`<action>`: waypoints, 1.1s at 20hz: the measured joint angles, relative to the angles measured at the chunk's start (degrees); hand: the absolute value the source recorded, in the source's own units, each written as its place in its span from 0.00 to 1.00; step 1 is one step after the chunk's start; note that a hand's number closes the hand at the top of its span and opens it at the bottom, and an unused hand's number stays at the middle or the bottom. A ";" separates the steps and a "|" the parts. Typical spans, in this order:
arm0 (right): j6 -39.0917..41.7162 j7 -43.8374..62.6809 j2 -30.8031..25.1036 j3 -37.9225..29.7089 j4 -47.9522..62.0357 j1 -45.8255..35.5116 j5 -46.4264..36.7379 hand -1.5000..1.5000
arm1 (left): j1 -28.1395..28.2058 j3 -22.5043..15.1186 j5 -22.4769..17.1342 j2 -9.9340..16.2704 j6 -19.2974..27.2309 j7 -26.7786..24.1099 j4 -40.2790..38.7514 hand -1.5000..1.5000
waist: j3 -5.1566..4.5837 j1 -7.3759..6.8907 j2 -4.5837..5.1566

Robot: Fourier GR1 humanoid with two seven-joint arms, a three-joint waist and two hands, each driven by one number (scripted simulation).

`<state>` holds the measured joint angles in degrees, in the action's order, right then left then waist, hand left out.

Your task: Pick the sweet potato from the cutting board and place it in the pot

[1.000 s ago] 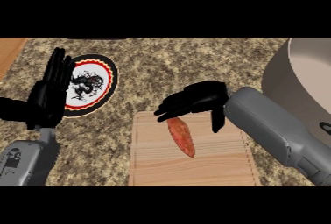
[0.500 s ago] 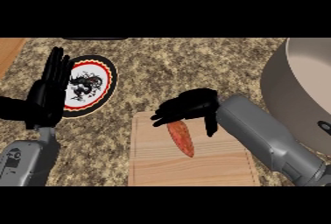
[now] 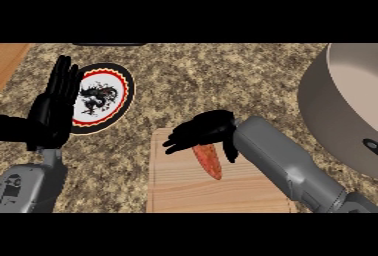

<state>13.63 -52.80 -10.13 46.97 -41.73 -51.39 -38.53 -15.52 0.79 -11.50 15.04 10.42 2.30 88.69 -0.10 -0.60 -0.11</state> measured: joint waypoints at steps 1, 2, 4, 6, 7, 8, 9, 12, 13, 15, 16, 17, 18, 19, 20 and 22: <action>-0.02 0.11 0.36 0.06 -0.28 0.27 -0.71 0.00 | -0.37 0.41 -0.28 0.46 -0.28 0.95 0.59 0.50 | -0.04 0.03 -0.09; -0.04 -0.21 1.08 -0.21 0.86 -0.09 -0.97 0.00 | -0.20 0.27 0.09 0.00 -0.15 0.36 0.21 0.50 | -0.06 -0.02 -0.09; -0.26 -0.43 1.81 0.52 0.20 0.26 -2.43 1.00 | -0.02 0.22 0.19 -0.32 -0.24 0.46 0.25 0.50 | -0.14 0.04 -0.25; -1.33 -1.90 1.47 1.73 -1.64 0.93 -3.91 1.00 | 0.77 0.52 0.12 -0.12 -0.93 -0.27 0.02 0.50 | -0.22 0.11 -0.41; -2.07 -2.82 1.47 1.93 -2.12 1.20 -4.33 1.00 | 0.54 0.50 0.37 -0.31 -0.80 -0.49 -0.33 0.50 | -0.26 0.13 -0.45; -2.46 -3.08 2.01 2.12 -2.58 1.43 -4.85 1.00 | -0.02 0.58 0.42 -0.41 -0.82 -0.50 -0.90 0.50 | -0.29 0.21 -0.47; -3.08 -3.66 2.17 2.35 -2.96 1.73 -5.47 1.00 | -0.13 0.85 0.35 -0.42 -1.05 -0.99 -1.37 0.50 | -0.31 0.20 -0.53; -4.21 -4.67 2.23 2.21 -3.79 2.51 -6.42 1.00 | 0.35 1.08 0.17 -0.41 -1.23 -0.41 -0.30 0.50 | -0.35 0.08 -0.65; -4.44 -4.70 2.42 2.20 -4.27 2.80 -6.89 1.00 | 0.81 0.74 0.58 -0.81 -0.85 -0.40 0.30 0.50 | -0.36 0.09 -0.68; -4.80 -4.81 1.90 1.86 -6.05 3.60 -7.64 1.00 | 0.77 1.22 0.49 -0.68 -1.06 -0.38 0.09 0.50 | -0.35 0.25 -0.73; -5.10 -5.01 2.01 1.39 -5.71 3.76 -7.75 1.00 | 1.22 1.77 -0.05 -0.18 -1.74 -0.38 0.54 0.50 | -0.35 0.13 -0.70; -5.18 -5.00 1.62 0.87 -6.68 4.23 -7.68 1.00 | 0.90 1.75 0.28 -0.25 -1.51 -0.29 0.37 0.50 | -0.33 0.28 -0.69; -5.22 -4.75 1.50 0.18 -7.50 4.57 -7.73 1.00 | 1.43 1.93 0.24 -0.26 -1.75 -0.61 0.44 0.50 | -0.32 0.36 -0.64; -5.58 -4.89 1.16 -0.91 -7.54 4.60 -7.43 1.00 | 1.18 1.57 0.66 -0.76 -1.42 -0.66 0.13 0.50 | -0.30 0.44 -0.52; -6.08 -4.95 0.33 -1.81 -8.58 5.36 -7.24 1.00 | 1.55 1.29 0.88 -1.10 -1.19 -0.52 0.64 0.50 | -0.27 0.51 -0.52; -6.57 -4.84 -0.76 -3.77 -10.47 6.73 -6.72 1.00 | 1.32 1.40 0.95 -0.97 -1.10 0.49 1.20 0.50 | -0.23 0.66 -0.47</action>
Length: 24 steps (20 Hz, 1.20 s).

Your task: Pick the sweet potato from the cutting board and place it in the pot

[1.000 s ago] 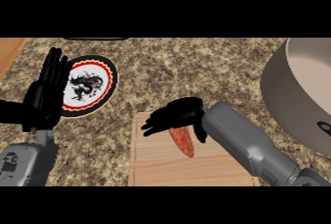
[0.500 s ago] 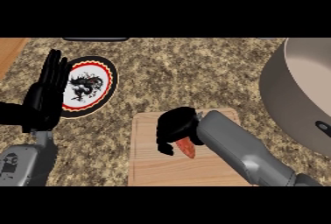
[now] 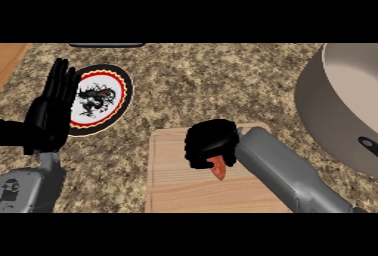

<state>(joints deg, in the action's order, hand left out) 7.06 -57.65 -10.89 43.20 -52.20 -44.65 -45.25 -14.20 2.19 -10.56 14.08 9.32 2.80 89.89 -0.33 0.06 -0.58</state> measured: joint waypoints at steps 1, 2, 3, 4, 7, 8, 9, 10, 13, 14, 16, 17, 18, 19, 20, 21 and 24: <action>0.14 0.34 0.26 -1.28 -0.41 -0.01 0.62 1.00 | -0.28 0.01 0.19 -0.05 0.24 0.34 0.16 0.50 | 0.02 0.03 0.07; 0.37 2.23 0.26 -2.46 -1.30 0.56 1.08 1.00 | -0.34 -0.03 0.34 -0.30 0.41 0.16 -0.05 0.50 | 0.05 0.29 0.06; 0.14 4.90 -0.07 -3.47 -2.21 1.70 1.22 1.00 | -0.17 0.16 0.42 -0.21 0.65 0.42 0.13 0.50 | 0.07 0.74 -0.08; -0.52 8.38 0.25 -4.33 -3.03 3.00 1.15 1.00 | 0.04 0.64 0.46 0.04 0.78 0.24 -0.20 0.50 | 0.07 1.50 -0.29; -2.91 19.61 0.43 -7.67 -4.53 6.95 0.89 1.00 | 1.54 2.02 0.25 0.87 1.01 0.34 -0.42 0.50 | -0.01 4.12 -1.47; -4.03 23.12 0.55 -8.78 -5.27 8.50 0.85 1.00 | 1.91 2.61 0.07 1.19 1.06 0.39 -0.50 0.50 | -0.05 5.01 -1.82; -5.40 26.43 0.62 -9.84 -6.27 9.99 0.71 1.00 | 2.50 2.93 0.15 1.30 1.23 0.23 -0.70 0.50 | -0.05 5.88 -2.06; -6.75 29.75 0.90 -10.84 -7.57 11.28 0.55 1.00 | 2.94 3.30 0.15 1.44 1.34 0.11 -0.84 0.50 | -0.04 6.54 -2.23; -11.07 39.19 0.70 -13.88 -12.29 14.24 -0.81 1.00 | 4.20 4.12 0.05 1.84 1.42 -0.17 -0.89 0.50 | -0.01 8.01 -2.66; -12.30 42.14 0.59 -14.79 -14.29 15.09 -1.34 1.00 | 4.56 4.36 0.05 1.96 1.49 -0.24 -0.79 0.50 | 0.00 8.31 -2.78; -14.41 47.58 0.37 -16.64 -18.90 16.83 -2.14 1.00 | 5.09 4.70 -0.09 2.05 1.60 -0.11 -0.48 0.50 | 0.02 8.75 -2.90; -15.45 50.17 0.15 -17.69 -21.46 17.59 -2.58 1.00 | 5.43 4.94 -0.23 2.20 1.47 -0.22 -0.39 0.50 | 0.03 8.80 -2.88; -16.23 52.75 -0.28 -18.75 -24.14 18.15 -3.16 1.00 | 5.29 5.20 -0.30 2.40 1.45 -0.19 -0.50 0.50 | 0.04 8.87 -2.75; -16.76 55.09 -0.90 -20.08 -26.99 18.74 -3.41 1.00 | 5.19 5.20 -0.36 2.40 1.46 -0.01 -0.32 0.50 | 0.06 8.85 -2.65; -17.29 57.49 -1.45 -21.33 -29.94 19.43 -3.78 1.00 | 5.37 5.24 -0.49 2.40 1.28 -0.16 -0.12 0.50 | 0.07 8.70 -2.56; -17.76 59.80 -2.16 -22.34 -32.96 20.35 -4.49 1.00 | 5.28 5.14 -0.53 2.39 1.21 -0.02 0.07 0.50 | 0.09 8.60 -2.44; -17.10 66.40 -4.85 -25.71 -43.01 23.12 -5.73 1.00 | 5.54 4.68 -0.50 2.08 1.01 -0.15 0.79 0.50 | 0.13 7.78 -2.02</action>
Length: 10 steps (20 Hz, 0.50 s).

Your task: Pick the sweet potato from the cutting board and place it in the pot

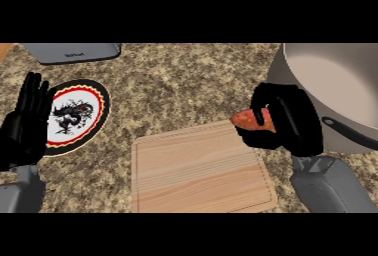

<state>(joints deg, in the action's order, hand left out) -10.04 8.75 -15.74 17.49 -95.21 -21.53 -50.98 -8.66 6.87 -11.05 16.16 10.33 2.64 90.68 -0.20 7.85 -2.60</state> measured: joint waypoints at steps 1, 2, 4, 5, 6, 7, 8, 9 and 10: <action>0.77 2.26 -0.92 -1.44 -3.44 0.80 0.00 1.00 | -0.05 -0.20 0.03 -0.19 -0.05 -0.17 0.15 0.50 | 0.01 -0.36 0.19; 1.42 3.91 -2.22 -2.95 -6.85 2.50 0.12 1.00 | -0.01 -0.49 0.17 -0.48 0.00 -0.34 0.40 0.50 | 0.02 -0.82 0.40; 3.79 7.30 -4.86 -6.08 -13.47 5.45 0.73 1.00 | -1.46 -0.91 0.17 -0.52 -0.18 0.23 0.42 0.50 | 0.06 -1.77 0.88; 5.08 8.17 -6.56 -8.10 -16.39 7.36 1.63 1.00 | -1.53 -1.17 0.06 -0.63 -0.46 0.37 0.59 0.50 | 0.09 -2.39 1.10; 6.41 8.83 -8.24 -10.24 -18.81 9.35 2.69 1.00 | -1.47 -1.31 0.03 -0.68 -0.73 0.20 0.79 0.50 | 0.10 -2.99 1.31; 7.77 9.17 -9.89 -12.88 -20.23 10.50 4.16 1.00 | -2.08 -1.84 0.27 -1.01 -0.63 0.48 0.93 0.50 | 0.13 -3.60 1.52; 9.16 9.34 -11.36 -15.38 -21.84 12.02 5.80 1.00 | -2.46 -2.17 0.39 -1.37 -0.67 0.30 0.73 0.50 | 0.14 -4.11 1.70; 10.71 9.33 -12.85 -18.05 -22.47 12.75 7.67 1.00 | -3.14 -2.27 0.30 -1.40 -0.99 0.43 0.39 0.50 | 0.15 -4.62 1.86; 11.99 8.97 -14.32 -20.91 -23.12 13.80 9.52 1.00 | -3.33 -2.25 0.15 -1.34 -1.43 0.34 0.26 0.50 | 0.16 -5.04 1.98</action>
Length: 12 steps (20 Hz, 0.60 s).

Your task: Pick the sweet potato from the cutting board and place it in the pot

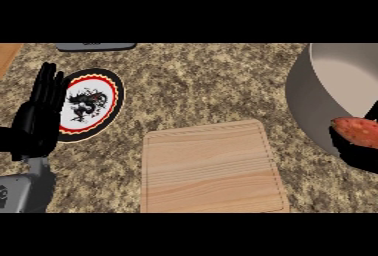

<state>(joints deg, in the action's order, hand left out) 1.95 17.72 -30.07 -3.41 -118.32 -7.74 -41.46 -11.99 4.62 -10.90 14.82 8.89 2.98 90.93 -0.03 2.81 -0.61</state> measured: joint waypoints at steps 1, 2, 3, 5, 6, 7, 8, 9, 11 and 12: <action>0.34 -1.43 -1.12 -2.67 1.14 0.80 1.45 1.00 | 0.10 0.08 -0.22 0.08 -0.67 -0.50 -0.22 0.50 | 0.00 -0.45 0.11; 0.87 -2.62 -2.19 -5.21 2.53 1.03 2.89 1.00 | 0.01 -0.31 0.13 -0.14 -0.53 -0.34 0.38 0.50 | 0.02 -0.87 0.21; 0.96 -4.29 -2.98 -7.53 4.32 1.40 4.10 1.00 | 0.04 -0.45 0.29 -0.28 -0.52 -0.23 0.71 0.50 | 0.03 -1.23 0.29; 1.47 -7.33 -4.28 -11.66 7.51 1.57 6.82 1.00 | -2.30 -0.85 0.84 -0.92 -0.33 -0.21 -1.43 0.50 | 0.05 -1.57 0.44; 0.99 -9.97 -4.65 -13.55 9.83 2.12 7.82 1.00 | -2.93 -0.71 0.82 -1.00 -0.40 -0.23 -1.96 0.50 | 0.04 -1.74 0.50; 0.48 -12.39 -5.13 -15.27 12.75 2.06 8.58 1.00 | -3.13 -0.71 0.79 -1.05 -0.72 -0.44 -2.32 0.50 | 0.05 -1.95 0.55; 0.12 -14.33 -5.65 -16.42 15.77 1.09 9.11 1.00 | -3.78 -0.50 0.85 -1.00 -0.91 -0.65 -3.12 0.50 | 0.07 -2.15 0.60; 0.00 -16.54 -6.20 -17.49 18.59 0.55 9.70 1.00 | -4.20 -0.30 0.79 -0.82 -1.12 -0.34 -3.20 0.50 | 0.06 -2.33 0.63; -0.06 -20.62 -7.28 -19.04 24.26 -0.93 10.69 1.00 | -3.34 -0.43 0.67 -0.92 -1.65 -0.04 -1.98 0.50 | 0.08 -2.69 0.65; -0.43 -22.72 -7.90 -19.50 27.88 -2.30 10.82 1.00 | -3.98 -0.20 0.67 -0.92 -1.88 -0.43 -2.97 0.50 | 0.07 -2.83 0.71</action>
<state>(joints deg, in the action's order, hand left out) 1.52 -5.00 -37.97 -22.92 -90.44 -10.04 -30.64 -15.97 4.42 -10.24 13.90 7.01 2.55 87.97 0.04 -0.02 0.09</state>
